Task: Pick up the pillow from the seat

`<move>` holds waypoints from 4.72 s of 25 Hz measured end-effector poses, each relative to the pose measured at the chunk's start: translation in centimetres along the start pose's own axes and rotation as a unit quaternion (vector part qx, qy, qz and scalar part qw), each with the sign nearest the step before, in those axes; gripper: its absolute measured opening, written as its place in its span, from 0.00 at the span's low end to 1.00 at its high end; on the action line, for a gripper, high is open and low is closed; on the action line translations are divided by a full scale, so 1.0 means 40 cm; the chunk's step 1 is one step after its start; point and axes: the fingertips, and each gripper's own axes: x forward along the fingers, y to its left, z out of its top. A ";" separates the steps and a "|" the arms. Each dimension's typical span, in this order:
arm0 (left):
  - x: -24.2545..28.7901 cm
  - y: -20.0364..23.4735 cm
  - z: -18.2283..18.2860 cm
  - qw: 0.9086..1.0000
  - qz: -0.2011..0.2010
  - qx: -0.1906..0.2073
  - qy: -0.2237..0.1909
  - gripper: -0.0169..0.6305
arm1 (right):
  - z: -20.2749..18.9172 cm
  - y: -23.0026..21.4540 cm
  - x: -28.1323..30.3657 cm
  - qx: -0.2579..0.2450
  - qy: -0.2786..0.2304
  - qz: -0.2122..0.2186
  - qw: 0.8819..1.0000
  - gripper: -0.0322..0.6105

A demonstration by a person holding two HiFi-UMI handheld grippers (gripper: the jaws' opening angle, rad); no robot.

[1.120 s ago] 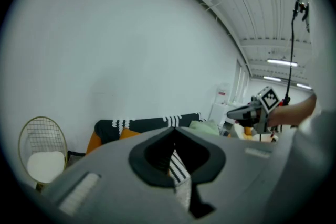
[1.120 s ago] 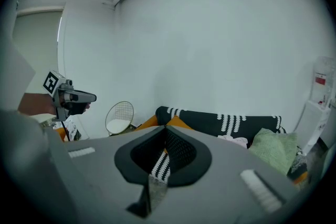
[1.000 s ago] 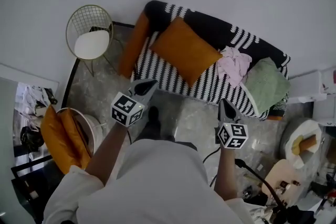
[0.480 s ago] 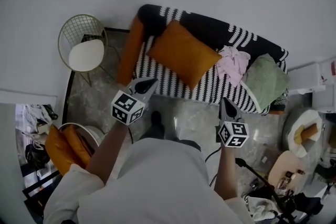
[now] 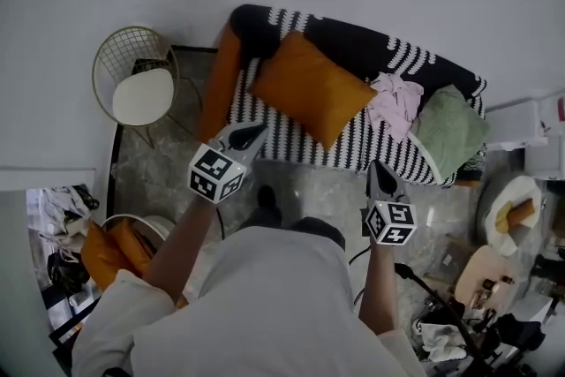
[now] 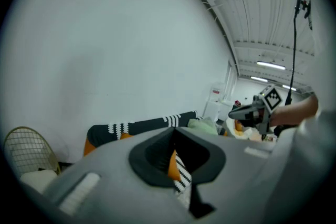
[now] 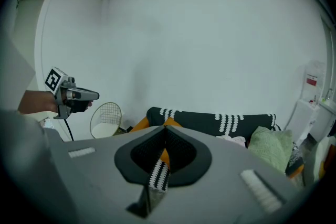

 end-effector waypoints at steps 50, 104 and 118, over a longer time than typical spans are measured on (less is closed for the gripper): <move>0.587 0.228 -0.079 0.992 0.091 -0.062 0.061 0.03 | -0.015 -0.444 0.611 -0.016 0.095 0.128 0.987 0.06; 1.001 0.608 -0.856 0.927 0.135 -0.334 0.100 0.25 | -0.425 -0.448 1.400 -0.182 0.240 0.215 0.929 0.41; 1.066 0.663 -1.105 0.850 0.198 -0.479 0.099 0.54 | -0.547 -0.475 1.561 -0.243 0.265 0.199 0.912 0.71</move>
